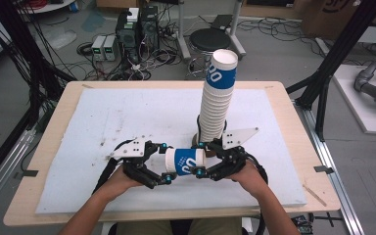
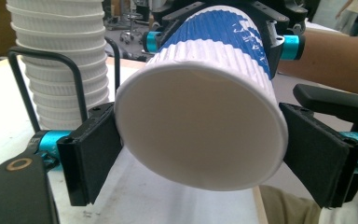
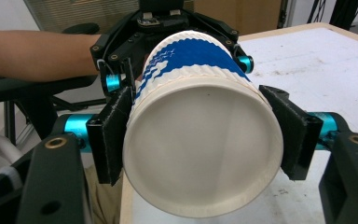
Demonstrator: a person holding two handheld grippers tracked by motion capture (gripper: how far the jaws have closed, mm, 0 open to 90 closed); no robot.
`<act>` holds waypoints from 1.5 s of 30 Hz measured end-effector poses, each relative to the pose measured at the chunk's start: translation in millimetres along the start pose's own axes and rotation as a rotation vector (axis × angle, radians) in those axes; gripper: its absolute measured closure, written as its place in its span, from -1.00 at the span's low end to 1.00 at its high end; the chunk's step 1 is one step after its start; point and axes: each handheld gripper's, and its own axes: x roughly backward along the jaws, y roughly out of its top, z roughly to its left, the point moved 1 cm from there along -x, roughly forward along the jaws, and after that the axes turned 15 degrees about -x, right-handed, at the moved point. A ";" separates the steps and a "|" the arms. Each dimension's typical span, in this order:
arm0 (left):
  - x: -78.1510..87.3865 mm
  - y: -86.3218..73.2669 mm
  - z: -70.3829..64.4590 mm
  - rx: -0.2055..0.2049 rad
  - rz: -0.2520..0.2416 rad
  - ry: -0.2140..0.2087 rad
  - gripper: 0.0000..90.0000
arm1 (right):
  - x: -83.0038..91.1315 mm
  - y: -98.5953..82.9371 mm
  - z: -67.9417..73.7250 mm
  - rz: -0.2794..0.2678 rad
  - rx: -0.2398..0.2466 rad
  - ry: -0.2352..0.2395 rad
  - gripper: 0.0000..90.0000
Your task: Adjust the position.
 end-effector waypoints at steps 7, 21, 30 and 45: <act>-4.2 -1.6 0.5 0.035 -0.031 -0.016 -0.64 | -1.4 -0.1 -0.9 -0.015 -0.015 0.024 -0.32; -0.4 -1.9 0.8 0.000 -0.020 -0.034 -0.42 | -1.5 -1.7 -1.0 0.042 -0.024 0.006 -0.30; 1.0 -1.1 2.7 0.004 -0.008 -0.033 -0.35 | -0.6 0.3 -0.5 0.016 -0.051 -0.044 -0.60; 7.0 21.4 5.4 -0.071 0.211 -0.038 -0.35 | 11.2 17.4 11.9 0.070 0.056 -0.158 -0.60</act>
